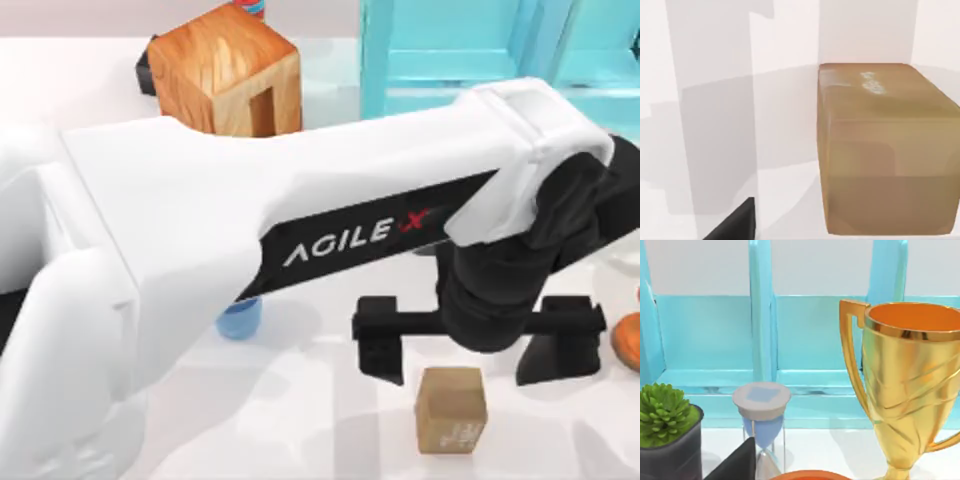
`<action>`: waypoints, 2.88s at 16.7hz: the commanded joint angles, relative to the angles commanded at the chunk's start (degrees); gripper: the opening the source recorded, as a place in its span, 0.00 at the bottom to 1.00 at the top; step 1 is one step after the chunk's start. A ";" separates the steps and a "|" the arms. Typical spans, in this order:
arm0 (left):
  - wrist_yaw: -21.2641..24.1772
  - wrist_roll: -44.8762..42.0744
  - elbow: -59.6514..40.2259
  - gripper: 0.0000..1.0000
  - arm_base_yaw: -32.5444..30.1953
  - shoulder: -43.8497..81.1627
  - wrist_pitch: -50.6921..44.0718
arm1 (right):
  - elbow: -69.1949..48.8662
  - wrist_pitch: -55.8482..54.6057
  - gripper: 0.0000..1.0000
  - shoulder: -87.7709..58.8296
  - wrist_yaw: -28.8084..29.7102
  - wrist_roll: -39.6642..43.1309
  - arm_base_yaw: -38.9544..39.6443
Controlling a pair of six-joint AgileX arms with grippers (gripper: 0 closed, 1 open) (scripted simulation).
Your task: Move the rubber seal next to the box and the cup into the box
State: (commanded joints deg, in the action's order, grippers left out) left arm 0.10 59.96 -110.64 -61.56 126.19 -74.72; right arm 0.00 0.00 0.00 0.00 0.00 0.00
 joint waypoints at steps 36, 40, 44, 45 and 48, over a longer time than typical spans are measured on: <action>-0.08 -0.61 13.01 0.00 0.78 2.06 14.61 | 0.00 0.00 1.00 0.00 0.00 0.00 0.00; -0.12 -3.59 17.36 0.00 3.70 -6.42 10.30 | 0.00 0.00 1.00 0.00 0.00 0.00 0.00; -0.14 -6.54 21.41 0.00 6.46 -17.54 5.58 | 0.00 0.00 1.00 0.00 0.00 0.00 0.00; -0.17 -7.41 22.47 0.00 7.30 -18.97 4.45 | 0.00 0.00 1.00 0.00 0.00 0.00 0.00; -0.13 -8.02 23.40 0.00 8.22 -20.00 3.53 | 0.00 0.00 1.00 0.00 0.00 0.00 0.00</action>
State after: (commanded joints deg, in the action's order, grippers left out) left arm -0.03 51.94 -87.24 -53.34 106.19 -71.19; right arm 0.00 0.00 0.00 0.00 0.00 0.00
